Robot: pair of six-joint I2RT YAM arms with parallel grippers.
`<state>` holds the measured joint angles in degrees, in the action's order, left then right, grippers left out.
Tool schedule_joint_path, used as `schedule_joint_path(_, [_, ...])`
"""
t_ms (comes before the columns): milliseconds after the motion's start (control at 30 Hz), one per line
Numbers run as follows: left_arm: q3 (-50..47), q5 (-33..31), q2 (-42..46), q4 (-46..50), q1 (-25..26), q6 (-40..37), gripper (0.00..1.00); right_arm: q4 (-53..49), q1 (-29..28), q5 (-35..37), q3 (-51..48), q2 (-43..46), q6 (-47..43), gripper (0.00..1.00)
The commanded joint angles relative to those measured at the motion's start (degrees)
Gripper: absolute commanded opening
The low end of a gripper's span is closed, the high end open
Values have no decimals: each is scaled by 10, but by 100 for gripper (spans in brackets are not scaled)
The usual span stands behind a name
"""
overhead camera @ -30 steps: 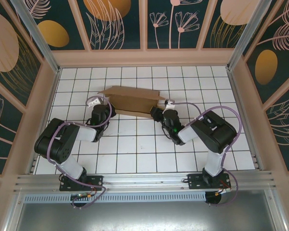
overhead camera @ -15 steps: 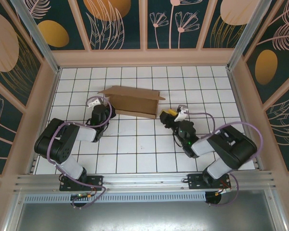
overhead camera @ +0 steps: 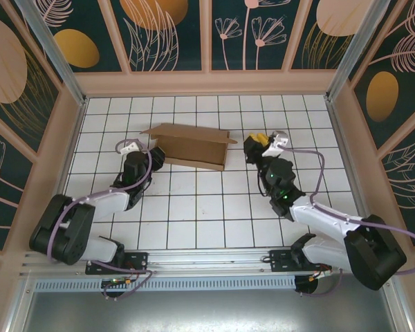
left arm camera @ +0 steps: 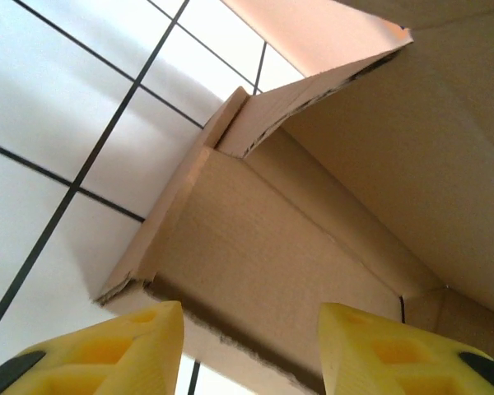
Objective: Fold the paper box
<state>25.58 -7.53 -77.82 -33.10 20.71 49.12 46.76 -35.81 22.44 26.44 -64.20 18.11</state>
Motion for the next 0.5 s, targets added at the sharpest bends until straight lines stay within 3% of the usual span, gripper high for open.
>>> schedule_joint_path(0, [10,-18,81,164,3,-16,44,-136,33,13,54,8,23,39])
schedule_joint_path(100, [47,-59,174,295,3,-62,41,-226,76,-51,111,3,67,42])
schedule_joint_path(233, [81,-144,289,350,3,-126,42,-293,110,-123,165,-9,79,47])
schedule_joint_path(333, [152,-143,237,350,1,-176,45,-307,109,-193,205,-41,75,47])
schedule_joint_path(467, [285,-79,101,346,-4,-197,45,-329,100,-248,275,-106,86,47])
